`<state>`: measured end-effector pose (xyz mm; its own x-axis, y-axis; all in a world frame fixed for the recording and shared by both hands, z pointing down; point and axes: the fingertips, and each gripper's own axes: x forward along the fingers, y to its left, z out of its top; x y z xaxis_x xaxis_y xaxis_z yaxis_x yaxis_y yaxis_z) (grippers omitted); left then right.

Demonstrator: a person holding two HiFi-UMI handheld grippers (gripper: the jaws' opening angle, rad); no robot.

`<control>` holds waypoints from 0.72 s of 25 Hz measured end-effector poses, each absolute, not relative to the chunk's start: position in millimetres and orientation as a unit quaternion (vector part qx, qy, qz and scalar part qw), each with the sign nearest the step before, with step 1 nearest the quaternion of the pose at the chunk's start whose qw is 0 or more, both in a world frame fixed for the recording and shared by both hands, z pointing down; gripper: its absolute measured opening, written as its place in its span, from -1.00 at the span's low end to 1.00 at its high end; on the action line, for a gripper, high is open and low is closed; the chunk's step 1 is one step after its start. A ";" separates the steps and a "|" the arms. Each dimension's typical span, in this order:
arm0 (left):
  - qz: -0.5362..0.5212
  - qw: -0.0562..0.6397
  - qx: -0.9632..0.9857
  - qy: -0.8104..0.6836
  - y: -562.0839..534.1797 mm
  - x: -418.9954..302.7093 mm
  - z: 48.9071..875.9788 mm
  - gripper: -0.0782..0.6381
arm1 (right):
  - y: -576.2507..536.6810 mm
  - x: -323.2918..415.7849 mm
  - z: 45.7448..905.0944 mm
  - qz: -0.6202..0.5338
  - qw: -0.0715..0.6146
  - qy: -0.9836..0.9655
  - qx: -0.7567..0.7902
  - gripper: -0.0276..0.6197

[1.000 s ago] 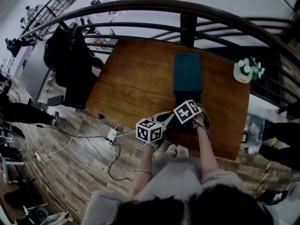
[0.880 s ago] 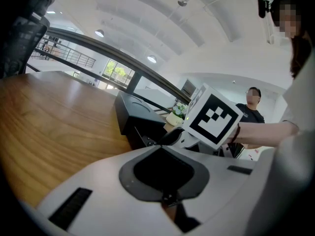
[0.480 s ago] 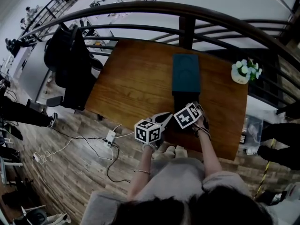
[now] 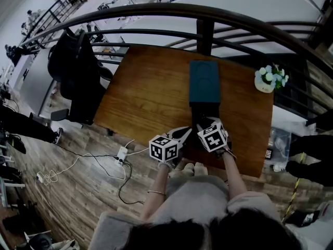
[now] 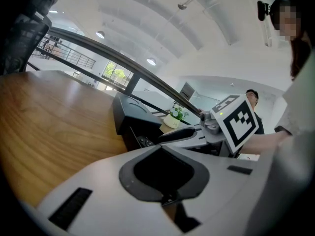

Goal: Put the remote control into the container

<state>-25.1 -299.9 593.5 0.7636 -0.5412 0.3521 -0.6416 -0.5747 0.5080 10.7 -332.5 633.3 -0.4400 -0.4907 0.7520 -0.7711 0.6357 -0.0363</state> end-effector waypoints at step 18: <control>0.038 0.256 0.918 -0.301 -288.0 -9.0 541.6 -0.77 | -317.5 19.0 552.9 0.225 0.166 -0.878 0.388 -0.81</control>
<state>-9.0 -288.0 541.6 0.8155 -0.5335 0.2244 -0.5726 -0.6876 0.4464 19.0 -317.5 552.9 -0.6448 -0.6064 0.4653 -0.7554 0.5983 -0.2671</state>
